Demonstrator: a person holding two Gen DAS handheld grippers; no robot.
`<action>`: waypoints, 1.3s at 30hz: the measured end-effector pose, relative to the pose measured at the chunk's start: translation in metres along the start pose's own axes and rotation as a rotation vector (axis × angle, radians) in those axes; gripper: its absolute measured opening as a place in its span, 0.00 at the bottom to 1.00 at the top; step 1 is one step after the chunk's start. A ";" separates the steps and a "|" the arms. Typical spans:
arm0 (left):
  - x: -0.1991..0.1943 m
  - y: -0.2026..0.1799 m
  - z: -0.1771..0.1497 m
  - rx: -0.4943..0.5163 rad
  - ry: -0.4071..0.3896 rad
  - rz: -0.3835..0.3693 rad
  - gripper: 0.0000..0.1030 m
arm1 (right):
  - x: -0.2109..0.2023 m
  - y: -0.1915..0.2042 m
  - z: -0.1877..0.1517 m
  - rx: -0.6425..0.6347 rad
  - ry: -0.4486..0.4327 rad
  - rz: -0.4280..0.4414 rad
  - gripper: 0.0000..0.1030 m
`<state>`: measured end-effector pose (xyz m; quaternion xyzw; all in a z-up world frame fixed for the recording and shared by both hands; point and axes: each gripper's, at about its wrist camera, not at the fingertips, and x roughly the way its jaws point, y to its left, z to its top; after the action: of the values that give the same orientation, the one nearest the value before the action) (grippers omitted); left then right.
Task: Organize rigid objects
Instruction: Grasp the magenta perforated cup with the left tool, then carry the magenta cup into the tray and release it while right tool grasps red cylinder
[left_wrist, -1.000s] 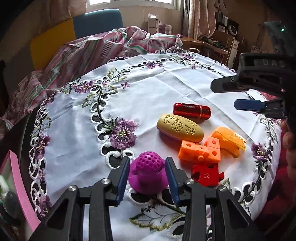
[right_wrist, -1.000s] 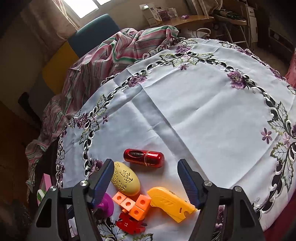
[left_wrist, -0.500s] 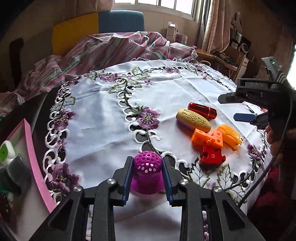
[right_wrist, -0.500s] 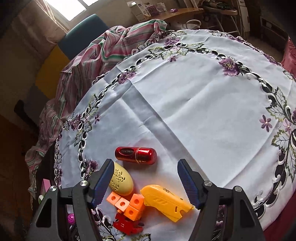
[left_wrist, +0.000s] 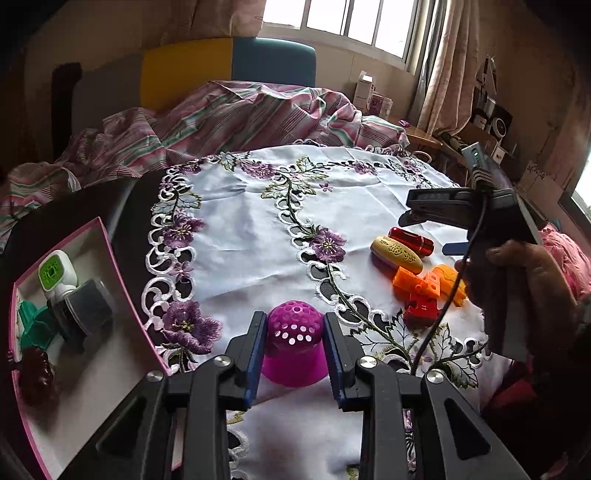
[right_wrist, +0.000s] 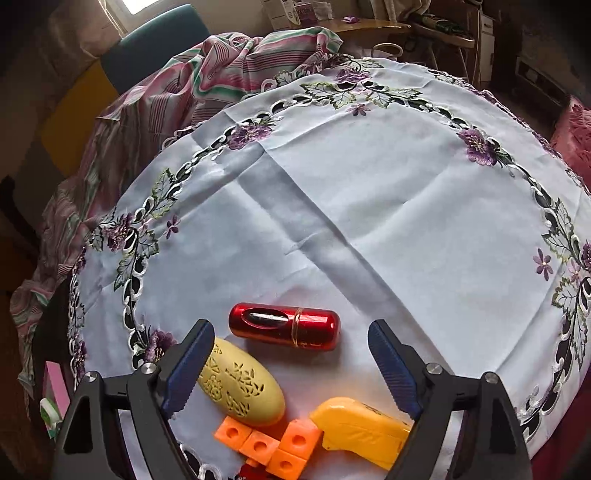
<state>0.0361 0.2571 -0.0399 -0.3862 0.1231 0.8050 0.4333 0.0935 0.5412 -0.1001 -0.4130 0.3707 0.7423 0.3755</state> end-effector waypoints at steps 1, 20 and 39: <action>-0.004 0.002 0.000 -0.003 -0.007 0.001 0.30 | 0.004 0.003 0.000 -0.003 0.002 -0.014 0.90; -0.087 0.108 -0.034 -0.203 -0.074 0.200 0.30 | 0.027 0.025 -0.001 -0.182 -0.005 -0.158 0.75; -0.087 0.171 -0.080 -0.352 0.005 0.304 0.30 | 0.025 0.023 -0.006 -0.285 -0.002 -0.113 0.74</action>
<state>-0.0295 0.0607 -0.0541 -0.4348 0.0386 0.8690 0.2329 0.0664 0.5318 -0.1194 -0.4817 0.2374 0.7654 0.3545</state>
